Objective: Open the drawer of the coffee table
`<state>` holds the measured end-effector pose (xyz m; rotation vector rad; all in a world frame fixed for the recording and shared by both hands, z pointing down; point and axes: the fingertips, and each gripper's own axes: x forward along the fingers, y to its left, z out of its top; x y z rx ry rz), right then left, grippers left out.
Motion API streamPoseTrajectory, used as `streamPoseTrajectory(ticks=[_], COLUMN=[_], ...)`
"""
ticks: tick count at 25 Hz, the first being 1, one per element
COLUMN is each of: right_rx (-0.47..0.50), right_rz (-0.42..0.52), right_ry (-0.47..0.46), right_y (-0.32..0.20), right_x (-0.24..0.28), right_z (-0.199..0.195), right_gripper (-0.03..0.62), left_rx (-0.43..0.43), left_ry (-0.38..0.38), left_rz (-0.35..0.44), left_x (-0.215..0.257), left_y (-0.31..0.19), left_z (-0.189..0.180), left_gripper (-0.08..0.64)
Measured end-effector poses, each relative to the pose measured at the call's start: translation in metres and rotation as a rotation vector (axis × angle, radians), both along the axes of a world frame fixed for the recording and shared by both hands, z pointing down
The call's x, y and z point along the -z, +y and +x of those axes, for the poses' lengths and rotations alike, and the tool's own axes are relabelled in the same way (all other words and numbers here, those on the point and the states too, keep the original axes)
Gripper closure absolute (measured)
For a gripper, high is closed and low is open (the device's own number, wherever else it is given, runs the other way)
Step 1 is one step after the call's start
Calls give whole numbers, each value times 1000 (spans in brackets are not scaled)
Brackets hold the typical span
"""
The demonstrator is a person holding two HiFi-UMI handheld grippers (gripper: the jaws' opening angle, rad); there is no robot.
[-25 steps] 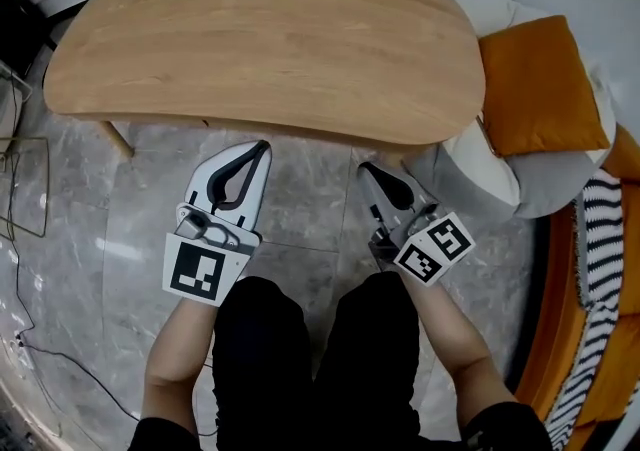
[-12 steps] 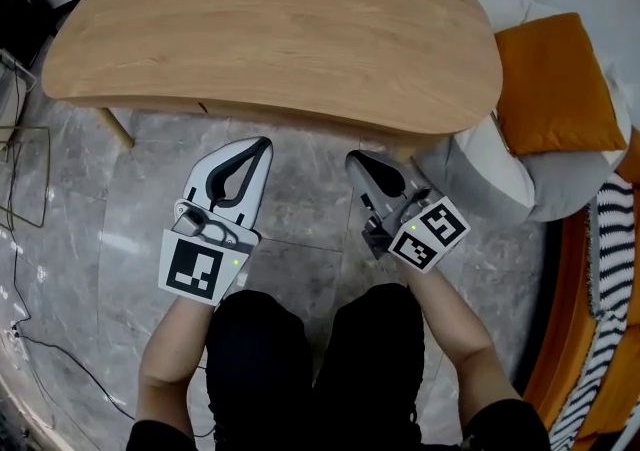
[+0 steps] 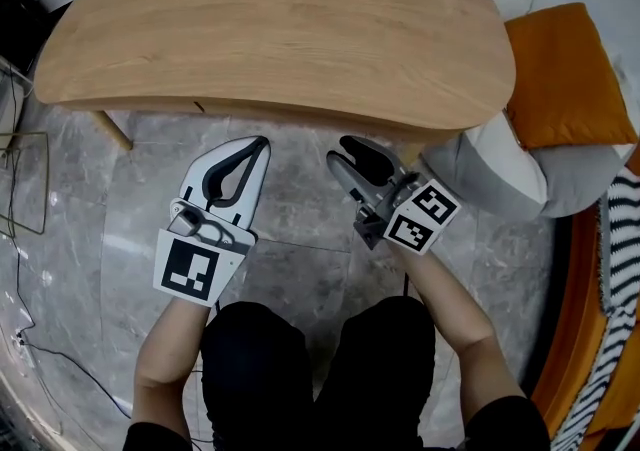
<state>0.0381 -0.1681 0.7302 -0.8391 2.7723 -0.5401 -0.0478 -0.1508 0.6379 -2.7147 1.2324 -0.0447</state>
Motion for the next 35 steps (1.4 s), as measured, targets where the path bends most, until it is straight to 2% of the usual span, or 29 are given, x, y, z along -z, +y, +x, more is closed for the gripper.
streamPoseTrajectory(ticks=[4,7,12,16,22,31,35], right_rx=[0,0,-2,-34,-29,-42,-58], right_rz=[-49,-47,-41,-65,-61,-106,-105], right_ry=[-21,-39,-75,-115,-167,-251,-235], right_y=[-13,-19,-21,-32,-41,-56,-60], right_x=[-12,-12,-15,-21,-18,-14,-12], right_z=[-8,-15,-25,-19,-20,-17,-15], right_gripper=[418,407,407,403,397,397,397], left_rx=[-10,-18,-5,4,13,27,23], left_ry=[22,29,39,28,26,32,32], left_rz=[-7,-10,-19,-18,-24,-32,-31], left_x=[-6,-8,-8,-9,-13,-19,-18], left_y=[-3,-3,-4,-3,-4,-6,-3], left_z=[-3,-2,-10,-17,-23,-31,-28], left_gripper=[554,553,554,554,554,554,554])
